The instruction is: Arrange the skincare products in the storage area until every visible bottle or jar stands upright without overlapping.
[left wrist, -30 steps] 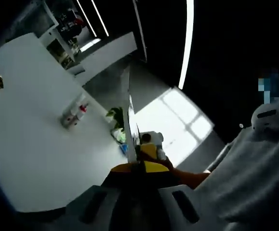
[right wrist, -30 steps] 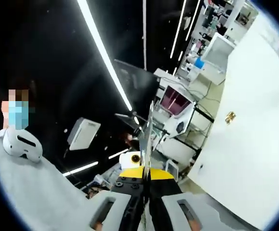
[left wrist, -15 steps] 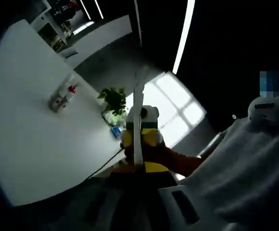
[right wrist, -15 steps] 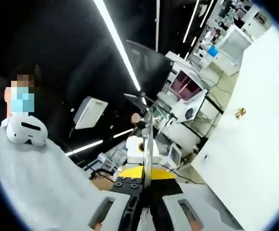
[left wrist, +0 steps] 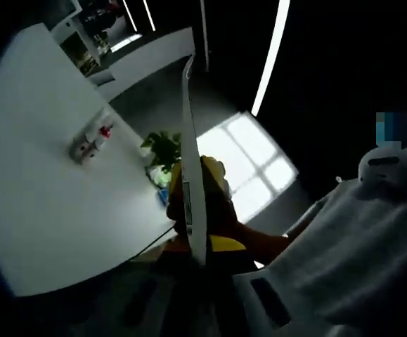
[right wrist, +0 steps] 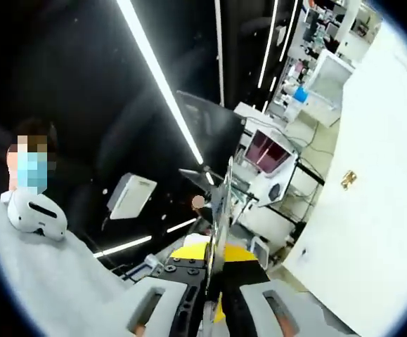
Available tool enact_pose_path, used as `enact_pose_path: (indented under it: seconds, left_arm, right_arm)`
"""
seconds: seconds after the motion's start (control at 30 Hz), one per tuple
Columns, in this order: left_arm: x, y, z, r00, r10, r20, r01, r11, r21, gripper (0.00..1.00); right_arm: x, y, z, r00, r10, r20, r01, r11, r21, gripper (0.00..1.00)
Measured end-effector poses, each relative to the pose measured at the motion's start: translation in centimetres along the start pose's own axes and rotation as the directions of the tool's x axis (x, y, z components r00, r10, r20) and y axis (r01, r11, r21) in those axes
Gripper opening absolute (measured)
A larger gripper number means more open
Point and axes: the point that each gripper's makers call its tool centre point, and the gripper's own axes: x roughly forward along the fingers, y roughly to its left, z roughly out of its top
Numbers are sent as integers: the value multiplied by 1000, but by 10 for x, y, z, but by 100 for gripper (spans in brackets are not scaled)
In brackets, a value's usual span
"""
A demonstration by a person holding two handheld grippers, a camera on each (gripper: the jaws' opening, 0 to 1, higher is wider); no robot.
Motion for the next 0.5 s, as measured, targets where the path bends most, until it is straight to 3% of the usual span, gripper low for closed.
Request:
enact_pose_path:
  seconds: [0.03,0.07,0.1,0.17,0.2,0.23,0.3,0.5]
  left_arm:
    - [2,2,-3,1000,10,-17,-10,1000,0,0]
    - [3,3,-6,999,15,-33,-15,1000,-4,0]
    - [4,3,-10,999,12,-51,-12,1000,-9,0]
    - [6,-1,-13,998,-5,-68,5,1000,1,0]
    - [3,7,-16,996,42,-82,-40,999,33,0]
    - [3,6,-11,998,36,-54,-35,999,23,0]
    - [2,4,-7,999,24,-38,-24,1000,8,0]
    - [2,2,-4,1000,20,-15,-20,999,32,0]
  right_arm:
    - [6,0,-9,999,-16,-52,14,999,-37,21]
    - [8,-1,-14,997,-26,-78,22,998,-53,25]
    - [12,-2,-25,989,-40,-141,25,994,-105,21]
    - [16,-3,-38,977,-38,-210,4,987,-161,0]
    - [19,4,-34,984,3,-181,-19,996,-87,0]
    - [20,4,-29,989,19,-147,-27,998,-53,0]
    - [18,1,-25,993,5,-117,-13,998,-66,0]
    - [17,7,-20,993,9,-115,-20,995,-98,0]
